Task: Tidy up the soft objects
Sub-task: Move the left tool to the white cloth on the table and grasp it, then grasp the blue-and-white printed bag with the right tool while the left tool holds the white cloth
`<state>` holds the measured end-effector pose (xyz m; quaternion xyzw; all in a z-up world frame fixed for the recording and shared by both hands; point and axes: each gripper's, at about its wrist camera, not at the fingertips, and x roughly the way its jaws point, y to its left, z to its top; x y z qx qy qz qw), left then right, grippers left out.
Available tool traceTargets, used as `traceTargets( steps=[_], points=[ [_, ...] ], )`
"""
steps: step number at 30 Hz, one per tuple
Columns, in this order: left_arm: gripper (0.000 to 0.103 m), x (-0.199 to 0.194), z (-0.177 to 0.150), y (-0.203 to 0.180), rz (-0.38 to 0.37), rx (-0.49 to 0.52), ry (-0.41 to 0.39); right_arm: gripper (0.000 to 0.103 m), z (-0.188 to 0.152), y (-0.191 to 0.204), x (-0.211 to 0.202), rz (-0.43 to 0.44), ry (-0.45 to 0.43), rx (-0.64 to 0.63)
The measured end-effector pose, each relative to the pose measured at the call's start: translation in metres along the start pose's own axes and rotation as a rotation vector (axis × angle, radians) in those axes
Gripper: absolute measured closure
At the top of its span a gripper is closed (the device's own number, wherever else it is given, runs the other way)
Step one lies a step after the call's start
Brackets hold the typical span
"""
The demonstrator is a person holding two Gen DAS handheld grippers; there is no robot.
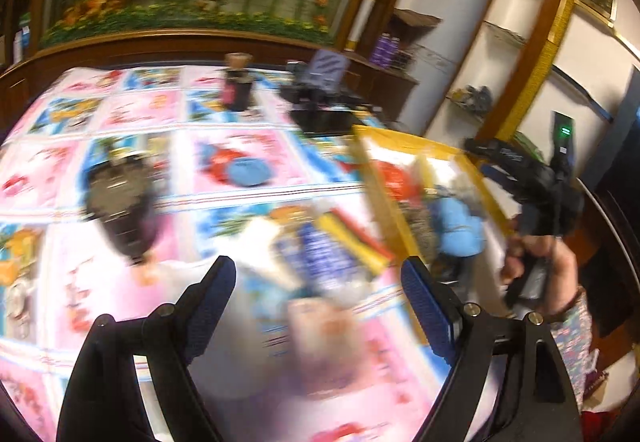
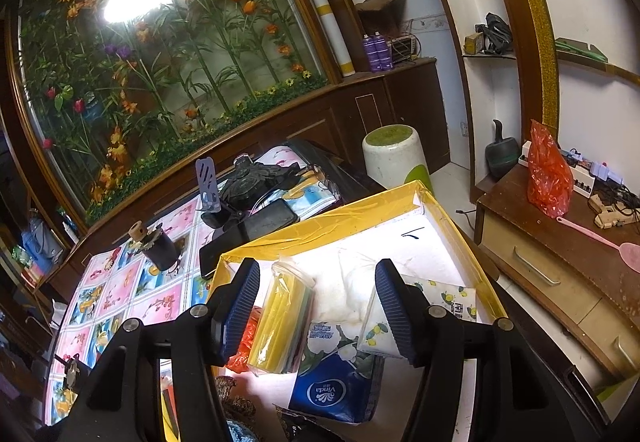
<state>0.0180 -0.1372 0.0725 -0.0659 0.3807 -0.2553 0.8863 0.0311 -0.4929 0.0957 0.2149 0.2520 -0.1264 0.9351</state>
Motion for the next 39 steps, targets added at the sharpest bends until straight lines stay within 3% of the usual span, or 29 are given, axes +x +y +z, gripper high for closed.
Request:
traceTargets(
  steps=[7, 15, 16, 20, 21, 24, 26, 28, 34, 35, 37, 39],
  points=[
    [0.019, -0.002, -0.005, 0.049, 0.074, -0.102, 0.057, 0.039, -0.002, 0.004, -0.002, 0.000, -0.019, -0.017],
    [0.019, 0.021, -0.016, 0.038, 0.141, -0.004, 0.176, 0.038, -0.003, 0.003, -0.003, -0.001, -0.024, -0.018],
    [0.022, 0.023, -0.017, 0.039, 0.141, -0.002, 0.187, 0.038, -0.003, 0.003, -0.003, 0.000, -0.026, -0.019],
    [0.047, 0.036, -0.023, 0.040, 0.168, 0.016, 0.253, 0.038, -0.003, 0.003, -0.002, 0.004, -0.028, -0.021],
    [0.048, 0.038, -0.024, 0.039, 0.186, 0.029, 0.259, 0.038, -0.003, 0.003, -0.003, 0.005, -0.027, -0.020],
    [0.051, 0.039, -0.026, 0.033, 0.228, 0.072, 0.255, 0.038, -0.003, 0.005, -0.004, 0.008, -0.032, -0.022],
    [0.076, 0.038, -0.028, 0.028, 0.237, 0.097, 0.242, 0.038, -0.004, 0.007, -0.005, 0.013, -0.035, -0.027],
    [0.086, 0.036, -0.027, 0.025, 0.211, 0.104, 0.233, 0.038, -0.005, 0.010, -0.008, 0.024, -0.047, -0.034],
    [0.086, 0.015, -0.019, 0.018, 0.180, 0.104, 0.111, 0.038, -0.015, 0.035, -0.027, 0.100, -0.103, -0.116],
    [0.086, 0.011, -0.018, 0.017, 0.181, 0.104, 0.088, 0.033, -0.019, 0.041, -0.030, 0.118, -0.108, -0.133],
    [0.086, 0.004, -0.016, 0.016, 0.180, 0.101, 0.050, 0.026, -0.027, 0.055, -0.036, 0.173, -0.106, -0.166],
    [0.086, 0.000, -0.014, 0.016, 0.171, 0.093, 0.033, 0.023, -0.039, 0.070, -0.039, 0.280, -0.072, -0.189]
  ],
)
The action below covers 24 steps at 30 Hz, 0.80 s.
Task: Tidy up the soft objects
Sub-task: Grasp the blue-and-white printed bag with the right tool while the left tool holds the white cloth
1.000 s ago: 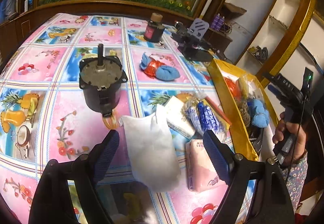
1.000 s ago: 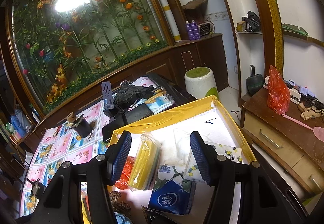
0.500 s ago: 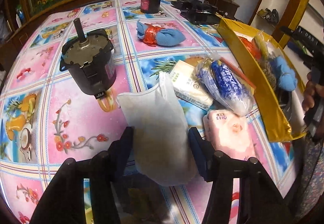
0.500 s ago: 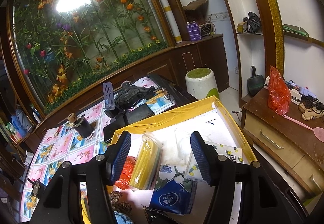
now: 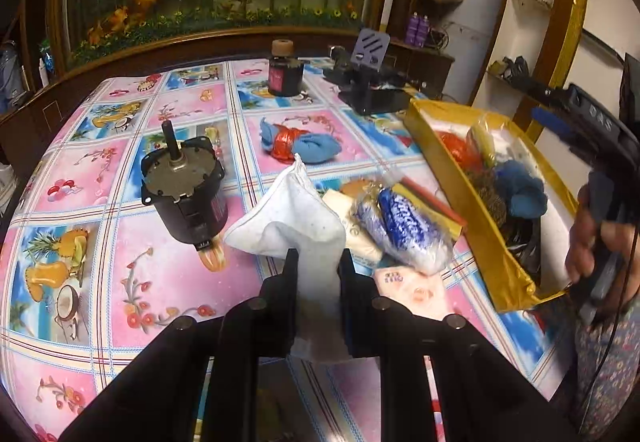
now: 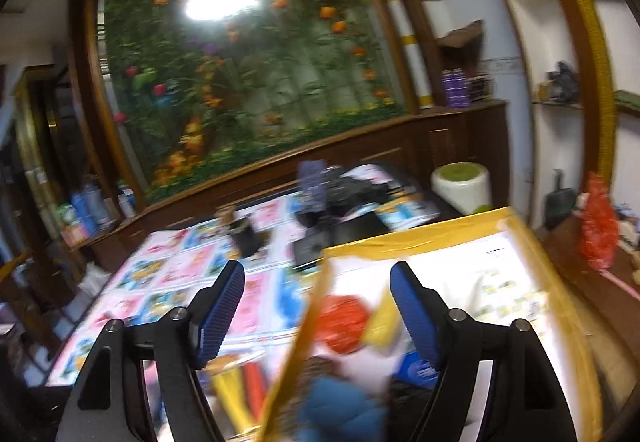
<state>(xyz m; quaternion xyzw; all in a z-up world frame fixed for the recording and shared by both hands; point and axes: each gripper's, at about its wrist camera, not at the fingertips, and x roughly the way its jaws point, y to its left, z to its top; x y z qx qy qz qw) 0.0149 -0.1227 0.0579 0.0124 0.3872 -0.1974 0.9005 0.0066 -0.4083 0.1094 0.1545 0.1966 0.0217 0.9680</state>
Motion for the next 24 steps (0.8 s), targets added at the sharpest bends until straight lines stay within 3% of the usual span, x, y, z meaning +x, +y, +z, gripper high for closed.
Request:
traceTargets(
  steps=[6, 10, 14, 17, 22, 24],
  points=[
    [0.086, 0.001, 0.002, 0.002, 0.000, -0.012, 0.000, 0.023, -0.035, 0.062, 0.029, 0.218, 0.236, -0.112],
    [0.086, 0.001, 0.002, 0.002, 0.002, -0.014, -0.001, 0.023, -0.058, 0.090, 0.048, 0.199, 0.357, -0.203],
    [0.086, 0.001, 0.001, 0.003, -0.007, -0.016, 0.001, 0.023, -0.076, 0.104, 0.060, 0.154, 0.420, -0.271],
    [0.086, 0.003, 0.001, 0.003, -0.002, -0.017, 0.006, 0.049, -0.089, 0.109, 0.070, 0.118, 0.468, -0.311],
    [0.086, 0.002, 0.001, 0.003, -0.012, -0.024, 0.004, 0.052, -0.094, 0.111, 0.071, 0.102, 0.478, -0.341],
    [0.086, 0.003, 0.001, 0.002, -0.011, -0.022, 0.001, 0.059, -0.091, 0.108, 0.069, 0.124, 0.463, -0.315]
  ],
)
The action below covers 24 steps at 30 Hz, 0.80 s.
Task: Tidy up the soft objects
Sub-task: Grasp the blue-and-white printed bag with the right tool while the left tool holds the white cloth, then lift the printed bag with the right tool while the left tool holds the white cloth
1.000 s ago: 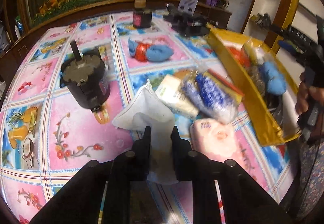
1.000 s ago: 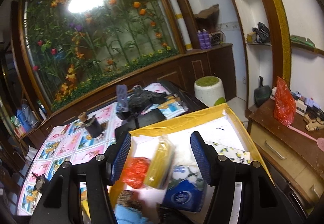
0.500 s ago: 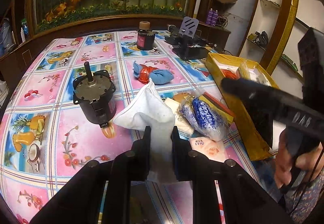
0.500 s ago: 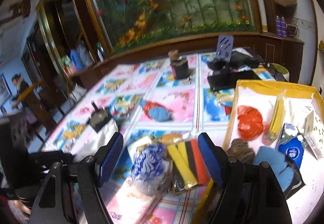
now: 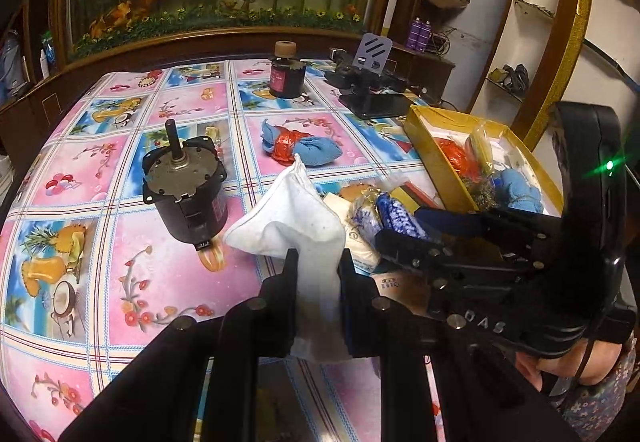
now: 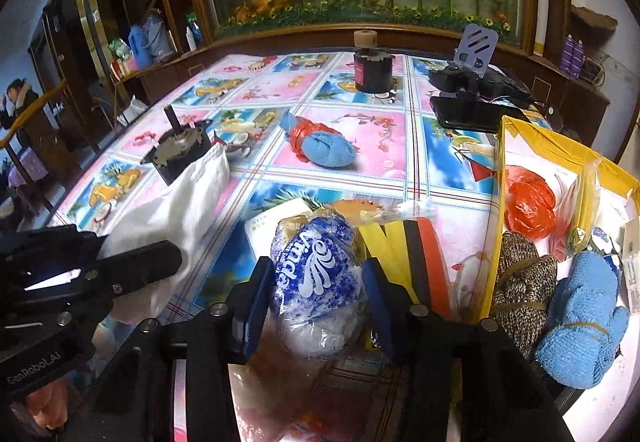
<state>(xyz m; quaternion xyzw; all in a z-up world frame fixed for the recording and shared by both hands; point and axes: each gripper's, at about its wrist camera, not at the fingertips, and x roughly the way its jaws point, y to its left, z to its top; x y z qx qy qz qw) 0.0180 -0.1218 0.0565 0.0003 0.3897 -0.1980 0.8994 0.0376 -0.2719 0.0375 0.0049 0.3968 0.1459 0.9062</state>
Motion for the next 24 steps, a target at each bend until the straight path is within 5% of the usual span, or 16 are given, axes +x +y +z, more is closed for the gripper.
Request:
traceTargets(
  steps=[24],
  points=[
    [0.086, -0.004, 0.000, -0.001, -0.010, -0.004, -0.005, 0.059, 0.007, -0.010, -0.033, 0.046, -0.168, 0.063]
  ],
)
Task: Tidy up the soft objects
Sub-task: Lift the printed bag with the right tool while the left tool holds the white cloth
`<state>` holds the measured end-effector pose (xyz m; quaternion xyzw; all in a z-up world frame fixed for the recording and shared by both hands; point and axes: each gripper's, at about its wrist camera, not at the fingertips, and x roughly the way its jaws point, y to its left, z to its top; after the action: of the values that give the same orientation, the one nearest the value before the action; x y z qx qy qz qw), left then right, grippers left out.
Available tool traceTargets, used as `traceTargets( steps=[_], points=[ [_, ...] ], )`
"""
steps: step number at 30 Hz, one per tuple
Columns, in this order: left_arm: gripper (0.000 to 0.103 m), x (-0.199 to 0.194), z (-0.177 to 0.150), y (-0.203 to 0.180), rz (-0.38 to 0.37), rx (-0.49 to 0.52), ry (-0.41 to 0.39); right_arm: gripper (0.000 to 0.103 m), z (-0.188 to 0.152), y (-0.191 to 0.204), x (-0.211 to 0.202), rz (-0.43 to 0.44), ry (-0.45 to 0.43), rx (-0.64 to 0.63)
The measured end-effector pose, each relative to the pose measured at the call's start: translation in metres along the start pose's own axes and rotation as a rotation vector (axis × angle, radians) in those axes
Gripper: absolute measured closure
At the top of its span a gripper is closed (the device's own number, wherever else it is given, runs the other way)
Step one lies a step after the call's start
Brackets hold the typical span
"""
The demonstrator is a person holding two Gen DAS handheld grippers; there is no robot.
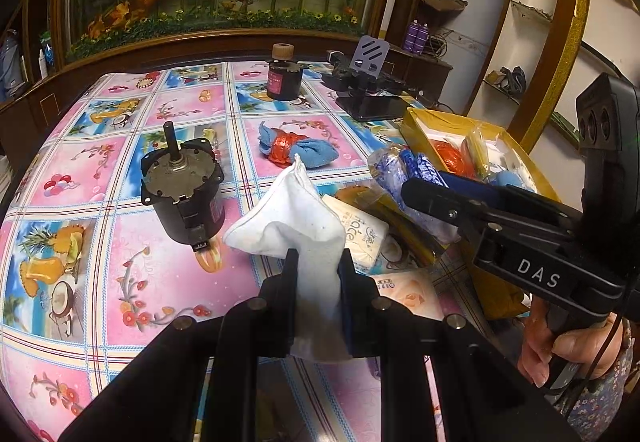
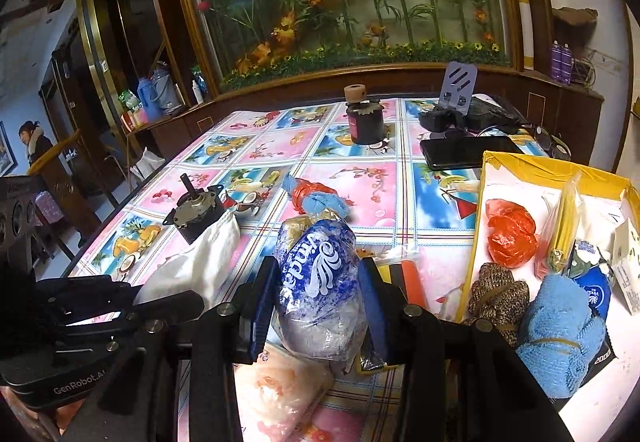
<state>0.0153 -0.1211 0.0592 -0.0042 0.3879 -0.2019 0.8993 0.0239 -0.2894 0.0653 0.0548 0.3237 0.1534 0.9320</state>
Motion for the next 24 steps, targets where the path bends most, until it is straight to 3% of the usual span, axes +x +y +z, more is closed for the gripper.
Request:
traceTargets(
  steps=[24],
  points=[
    [0.086, 0.0002, 0.0001, -0.0001, -0.001, 0.000, 0.000, 0.059, 0.0026, -0.0054, -0.0089, -0.004, -0.040, 0.035]
  ],
)
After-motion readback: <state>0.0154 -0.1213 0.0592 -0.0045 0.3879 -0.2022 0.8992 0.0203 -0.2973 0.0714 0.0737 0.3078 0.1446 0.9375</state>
